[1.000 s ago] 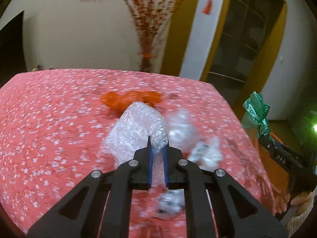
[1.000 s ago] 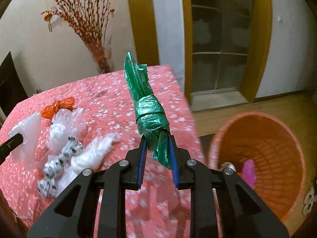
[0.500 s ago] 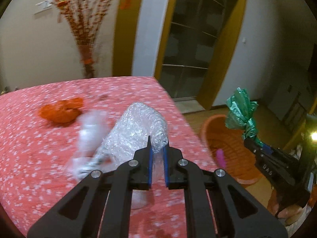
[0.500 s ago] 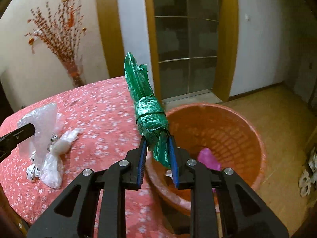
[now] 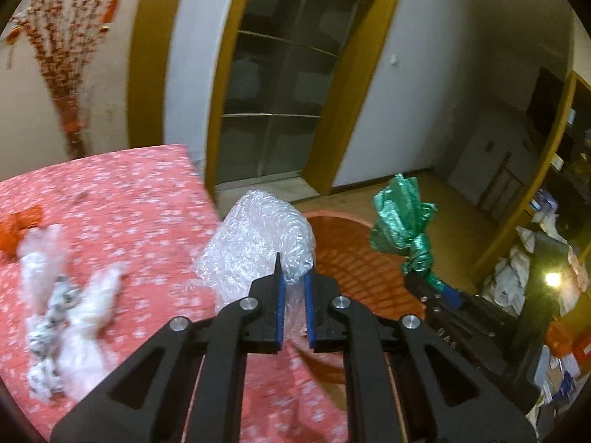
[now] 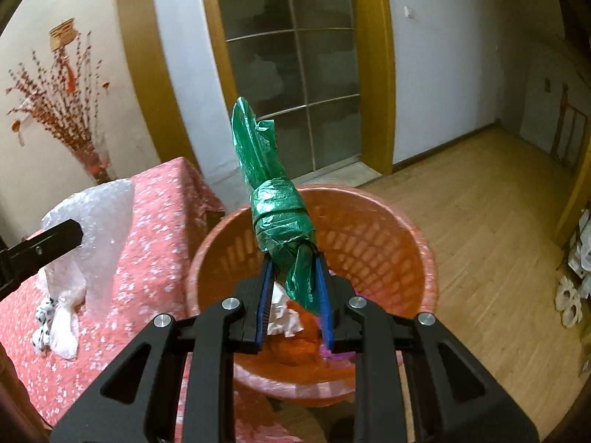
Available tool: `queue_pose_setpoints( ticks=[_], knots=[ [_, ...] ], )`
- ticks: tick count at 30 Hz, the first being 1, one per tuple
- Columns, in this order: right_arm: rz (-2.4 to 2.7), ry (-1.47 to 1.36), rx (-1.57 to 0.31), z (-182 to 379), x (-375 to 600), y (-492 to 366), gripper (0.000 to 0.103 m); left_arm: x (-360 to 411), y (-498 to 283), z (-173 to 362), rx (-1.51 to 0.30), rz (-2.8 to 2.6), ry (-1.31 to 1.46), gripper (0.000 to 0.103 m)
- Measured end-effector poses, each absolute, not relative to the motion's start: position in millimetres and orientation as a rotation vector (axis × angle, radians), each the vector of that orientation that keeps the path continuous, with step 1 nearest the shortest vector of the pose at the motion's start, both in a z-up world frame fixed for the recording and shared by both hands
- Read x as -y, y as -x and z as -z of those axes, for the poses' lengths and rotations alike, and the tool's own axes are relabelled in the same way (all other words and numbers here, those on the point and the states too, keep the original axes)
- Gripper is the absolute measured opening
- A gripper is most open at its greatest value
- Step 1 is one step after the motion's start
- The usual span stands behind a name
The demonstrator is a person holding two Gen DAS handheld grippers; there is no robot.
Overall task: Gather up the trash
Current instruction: 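Carry bubble wrap and green bag over the basket and open both grippers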
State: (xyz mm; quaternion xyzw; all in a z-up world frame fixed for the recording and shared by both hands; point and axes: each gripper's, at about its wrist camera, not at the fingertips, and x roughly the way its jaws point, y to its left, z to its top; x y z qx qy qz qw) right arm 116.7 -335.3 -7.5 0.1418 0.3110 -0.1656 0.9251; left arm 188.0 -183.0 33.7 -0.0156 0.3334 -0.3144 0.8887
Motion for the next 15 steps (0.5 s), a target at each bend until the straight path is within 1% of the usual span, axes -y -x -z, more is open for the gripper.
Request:
queue_pose_setpoints(
  ticks=[6, 15],
  knots=[
    [0.367, -0.318, -0.646, 14.1, 354.2, -117.7, 0.022, 217.7, -199.2, -20.3, -0.721, 0.711, 0.012, 0.01],
    [0.384, -0.37, -0.661, 22.8, 373.2, -126.5, 0.022, 248.9, -212.5, -3.0, -0.768, 0.748, -0.003, 0.01]
  ],
)
